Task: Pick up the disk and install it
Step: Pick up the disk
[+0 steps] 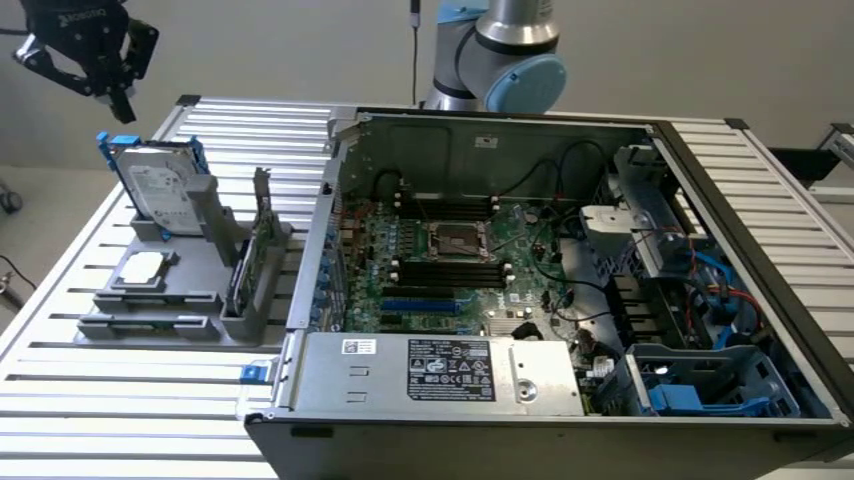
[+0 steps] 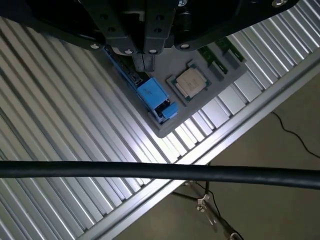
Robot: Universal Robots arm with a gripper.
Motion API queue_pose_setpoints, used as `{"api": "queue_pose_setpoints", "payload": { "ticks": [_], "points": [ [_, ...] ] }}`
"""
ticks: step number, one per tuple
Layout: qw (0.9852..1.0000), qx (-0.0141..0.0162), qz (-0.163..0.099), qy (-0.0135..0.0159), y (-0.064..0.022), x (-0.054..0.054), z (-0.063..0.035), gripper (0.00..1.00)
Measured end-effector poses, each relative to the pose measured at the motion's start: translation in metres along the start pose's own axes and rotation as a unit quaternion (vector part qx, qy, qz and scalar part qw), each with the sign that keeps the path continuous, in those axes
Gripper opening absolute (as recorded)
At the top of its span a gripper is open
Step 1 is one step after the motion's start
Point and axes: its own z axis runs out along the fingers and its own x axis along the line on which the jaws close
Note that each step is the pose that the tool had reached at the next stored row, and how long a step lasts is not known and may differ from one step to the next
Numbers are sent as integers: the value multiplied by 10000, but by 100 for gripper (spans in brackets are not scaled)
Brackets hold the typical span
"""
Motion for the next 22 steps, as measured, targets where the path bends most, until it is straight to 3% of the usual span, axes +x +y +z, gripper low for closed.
{"api": "queue_pose_setpoints", "payload": {
  "ticks": [9,22],
  "points": [
    [9985,28,-543,-3,24,-1,43,11],
    [9926,52,-1213,3,62,-15,57,11]
  ]
}}
